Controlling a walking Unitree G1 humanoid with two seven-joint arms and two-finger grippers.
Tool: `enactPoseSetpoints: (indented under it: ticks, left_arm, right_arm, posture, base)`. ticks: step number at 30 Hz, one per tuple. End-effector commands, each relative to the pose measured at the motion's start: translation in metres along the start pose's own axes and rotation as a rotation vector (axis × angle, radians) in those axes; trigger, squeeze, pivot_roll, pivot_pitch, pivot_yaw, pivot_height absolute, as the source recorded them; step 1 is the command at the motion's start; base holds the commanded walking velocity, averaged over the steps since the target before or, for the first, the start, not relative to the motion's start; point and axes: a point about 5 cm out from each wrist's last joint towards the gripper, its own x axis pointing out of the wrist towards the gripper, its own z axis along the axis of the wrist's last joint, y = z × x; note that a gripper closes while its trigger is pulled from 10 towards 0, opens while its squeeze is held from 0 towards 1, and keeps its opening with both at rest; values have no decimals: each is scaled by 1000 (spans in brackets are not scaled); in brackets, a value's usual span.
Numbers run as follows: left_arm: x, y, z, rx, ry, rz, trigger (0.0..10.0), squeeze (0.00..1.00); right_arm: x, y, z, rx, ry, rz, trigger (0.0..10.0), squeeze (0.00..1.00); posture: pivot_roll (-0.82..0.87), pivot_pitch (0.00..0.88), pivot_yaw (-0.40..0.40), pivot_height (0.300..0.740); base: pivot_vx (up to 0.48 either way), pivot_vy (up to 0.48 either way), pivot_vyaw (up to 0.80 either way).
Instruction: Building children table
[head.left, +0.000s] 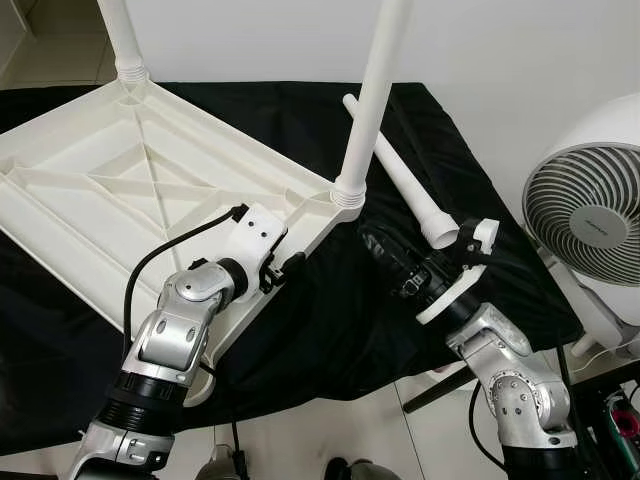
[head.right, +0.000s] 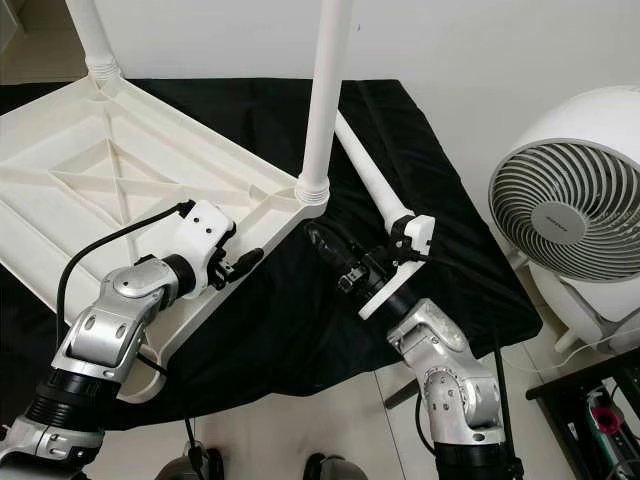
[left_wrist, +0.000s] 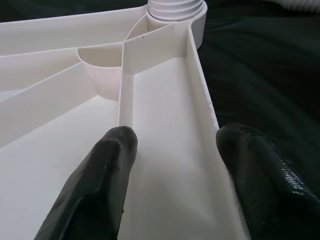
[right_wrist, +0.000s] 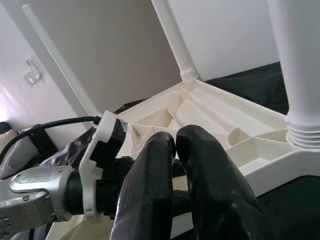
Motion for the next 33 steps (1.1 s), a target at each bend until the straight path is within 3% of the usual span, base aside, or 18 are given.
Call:
enactPoseSetpoints:
  ticks: [1, 6, 7, 9, 10, 11, 14, 16, 18, 20, 23, 25, 28, 30, 33]
  left_arm:
    - [-6, 12, -2, -37, -10, 201, 10000, 0]
    - [-7, 11, 1, -40, -27, 188, 10000, 0]
    - [-8, 11, 4, -56, -52, 179, 10000, 0]
    - [-20, 8, 27, -111, -220, 48, 10000, 0]
    - [-20, 8, 27, -111, -220, 48, 10000, 0]
    - [-33, 6, 39, -145, -316, -55, 10000, 0]
    - [-36, 6, 40, -156, -320, -84, 10000, 0]
    - [-40, 12, 38, -73, -289, -62, 10000, 0]
    - [-42, 13, 38, -50, -280, -56, 10000, 0]
    - [-52, 30, 30, 49, -189, -11, 10000, 0]
    - [-55, 36, 25, 68, -136, 13, 10000, 0]
    - [-61, 45, 14, 86, -29, 48, 10000, 0]
    - [-66, 52, 7, 124, 55, 82, 10000, 0]
    - [-70, 54, 0, 107, 113, 98, 10000, 0]
    - [-73, 54, -4, 130, 143, 110, 10000, 0]
  right_arm:
    - [-4, -1, -2, -13, 6, -52, 10000, 0]
    - [-5, -1, -2, -15, 3, -69, 10000, 0]
    - [-5, -5, -1, -48, -13, -117, 10000, 0]
    - [-6, -14, -4, -183, -17, -285, 10000, 0]
    - [-6, -14, -4, -183, -17, -285, 10000, 0]
    - [-6, -15, -10, -247, -7, -351, 10000, 0]
    - [-6, -14, -12, -242, -3, -355, 10000, 0]
    - [-6, -14, -15, -243, 3, -364, 10000, 0]
    - [-6, -14, -15, -245, 4, -367, 10000, 0]
    - [-6, -15, -17, -243, 9, -374, 10000, 0]
    - [-6, -15, -18, -245, 7, -379, 10000, 0]
    - [-5, -15, -19, -254, 11, -376, 10000, 0]
    - [-4, -15, -21, -263, 14, -374, 10000, 0]
    - [-3, -15, -21, -266, 13, -375, 10000, 0]
    - [-3, -16, -22, -266, 13, -376, 10000, 0]
  posture:
    - [96, 146, -49, 740]
    - [96, 144, -52, 740]
    - [95, 142, -56, 740]
    - [95, 136, -64, 740]
    - [95, 136, -64, 740]
    - [95, 133, -66, 740]
    - [95, 133, -66, 740]
    - [100, 131, -67, 740]
    - [100, 131, -67, 740]
    - [109, 130, -70, 740]
    - [111, 130, -69, 740]
    - [116, 135, -73, 740]
    - [124, 143, -79, 740]
    - [129, 148, -83, 740]
    - [131, 150, -84, 740]
  base:
    - [0, 0, 0]
    - [0, 0, 0]
    - [0, 0, 0]
    - [0, 0, 0]
    - [0, 0, 0]
    - [0, 0, 0]
    - [0, 0, 0]
    - [0, 0, 0]
    - [0, 0, 0]
    - [0, 0, 0]
    - [0, 0, 0]
    - [0, 0, 0]
    - [0, 0, 0]
    - [0, 0, 0]
    - [0, 0, 0]
